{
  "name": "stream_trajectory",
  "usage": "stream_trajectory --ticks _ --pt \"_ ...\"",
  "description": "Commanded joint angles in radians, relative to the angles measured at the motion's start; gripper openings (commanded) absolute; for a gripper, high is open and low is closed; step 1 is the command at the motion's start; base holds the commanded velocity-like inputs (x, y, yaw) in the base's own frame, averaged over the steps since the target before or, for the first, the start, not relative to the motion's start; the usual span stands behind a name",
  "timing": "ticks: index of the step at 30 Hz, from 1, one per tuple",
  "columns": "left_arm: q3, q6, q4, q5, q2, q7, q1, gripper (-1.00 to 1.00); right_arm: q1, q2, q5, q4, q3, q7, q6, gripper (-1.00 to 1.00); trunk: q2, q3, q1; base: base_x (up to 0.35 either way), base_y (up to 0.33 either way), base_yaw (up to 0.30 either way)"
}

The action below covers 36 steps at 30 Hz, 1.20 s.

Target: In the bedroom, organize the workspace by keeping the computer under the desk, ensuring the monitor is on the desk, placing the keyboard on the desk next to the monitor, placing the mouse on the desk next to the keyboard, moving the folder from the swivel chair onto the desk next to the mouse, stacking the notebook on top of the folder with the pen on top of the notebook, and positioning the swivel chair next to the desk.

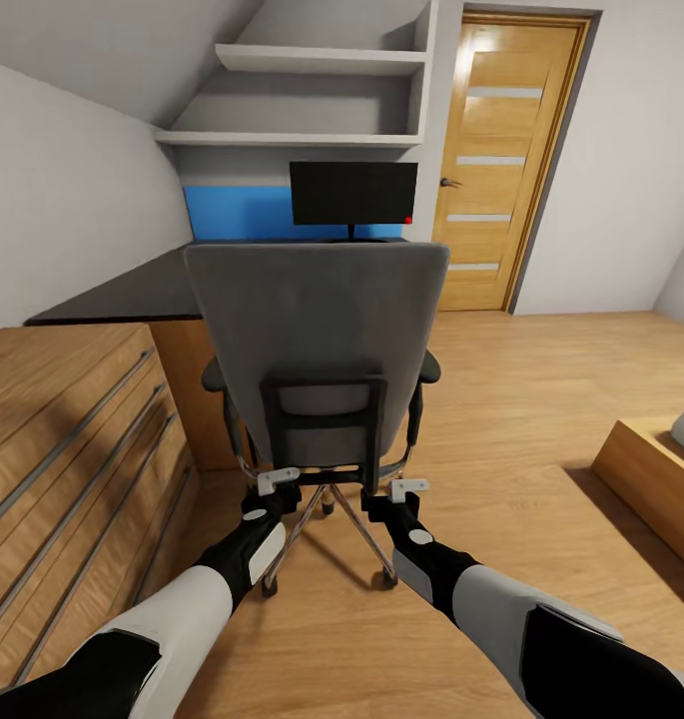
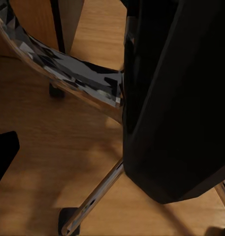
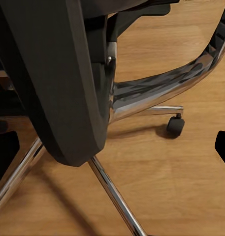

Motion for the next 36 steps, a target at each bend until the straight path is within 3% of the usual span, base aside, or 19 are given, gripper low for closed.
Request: stream_trajectory --ticks 1,25,36 --pt "-0.006 0.0 0.0 0.008 0.0 0.007 -0.001 1.0 -0.001 0.0 -0.006 -0.001 0.009 -0.006 -0.002 1.0 0.0 -0.001 0.0 0.006 -0.003 0.0" --pt "-0.006 -0.001 0.0 0.009 0.0 0.009 -0.001 1.0 -0.001 0.0 -0.003 -0.001 0.009 -0.006 -0.003 1.0 0.0 -0.001 0.0 0.0 0.0 -0.005" --pt "-0.006 -0.002 0.0 0.009 0.0 0.008 -0.001 1.0 -0.001 -0.001 -0.004 -0.001 0.007 -0.006 -0.004 1.0 0.0 -0.001 0.0 0.072 0.029 -0.23"
